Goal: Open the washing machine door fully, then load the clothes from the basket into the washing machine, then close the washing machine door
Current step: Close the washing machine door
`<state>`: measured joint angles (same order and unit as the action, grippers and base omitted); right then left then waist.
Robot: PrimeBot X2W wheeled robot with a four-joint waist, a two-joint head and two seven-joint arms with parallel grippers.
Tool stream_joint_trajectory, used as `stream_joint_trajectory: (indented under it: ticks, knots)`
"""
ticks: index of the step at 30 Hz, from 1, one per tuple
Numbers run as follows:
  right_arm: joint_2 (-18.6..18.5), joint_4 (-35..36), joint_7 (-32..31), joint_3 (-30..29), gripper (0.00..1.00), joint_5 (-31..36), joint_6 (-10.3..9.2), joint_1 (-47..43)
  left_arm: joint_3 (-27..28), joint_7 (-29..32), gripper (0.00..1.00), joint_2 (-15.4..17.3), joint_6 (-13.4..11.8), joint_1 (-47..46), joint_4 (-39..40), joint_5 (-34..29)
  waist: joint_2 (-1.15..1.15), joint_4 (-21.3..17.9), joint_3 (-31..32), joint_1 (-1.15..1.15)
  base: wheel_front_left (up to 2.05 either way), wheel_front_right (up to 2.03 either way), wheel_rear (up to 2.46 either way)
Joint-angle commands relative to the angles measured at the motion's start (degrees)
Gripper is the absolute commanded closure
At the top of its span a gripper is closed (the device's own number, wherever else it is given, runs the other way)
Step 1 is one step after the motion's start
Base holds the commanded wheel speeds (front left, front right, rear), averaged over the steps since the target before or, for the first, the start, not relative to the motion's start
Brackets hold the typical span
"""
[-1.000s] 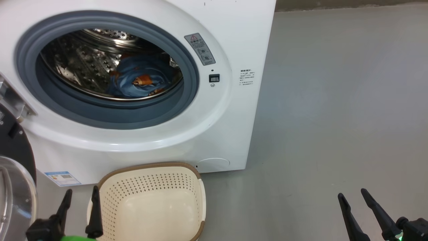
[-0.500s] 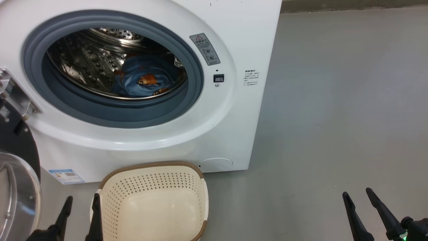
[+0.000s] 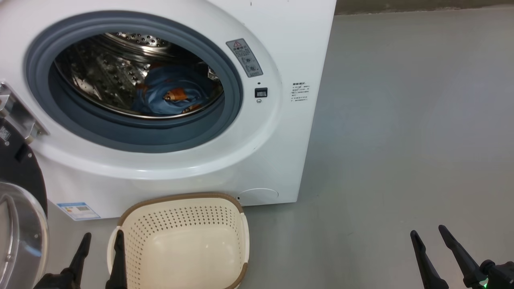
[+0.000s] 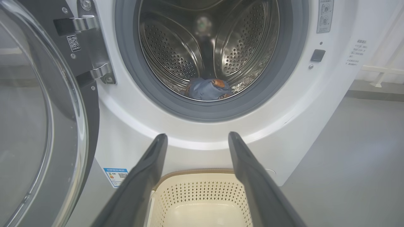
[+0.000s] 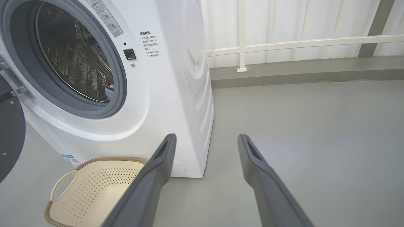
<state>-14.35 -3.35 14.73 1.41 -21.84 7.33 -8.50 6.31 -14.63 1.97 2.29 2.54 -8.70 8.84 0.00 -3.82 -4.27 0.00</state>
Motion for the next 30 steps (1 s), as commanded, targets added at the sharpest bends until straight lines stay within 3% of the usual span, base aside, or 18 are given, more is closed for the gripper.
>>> stream_joint_trajectory:
  ticks: [1,14,21,30]
  knots:
    - [-1.14,1.46,0.27,1.26,0.0,0.19,0.16,0.05,1.64,-0.37,0.0,0.91,-0.06,-0.33,1.78,0.12,0.0,0.01,-0.03,0.0,-0.96,0.96,0.0]
    - [-1.46,1.48,0.27,1.12,0.0,0.19,0.16,-0.28,1.05,-0.37,0.0,0.91,0.5,0.08,2.5,0.38,0.0,0.66,0.33,0.0,-1.21,1.21,0.0]
    - [-1.46,1.6,0.27,1.35,0.0,0.3,0.16,-0.75,0.34,-0.37,0.0,0.91,0.98,0.59,2.93,0.71,0.0,1.34,0.82,0.0,-0.2,0.2,0.0]
    - [-1.85,1.79,0.27,2.07,0.0,0.26,0.16,-0.57,-0.27,-0.37,0.0,0.91,-0.51,0.98,2.87,2.01,0.0,4.38,0.68,0.0,0.0,0.0,0.0]
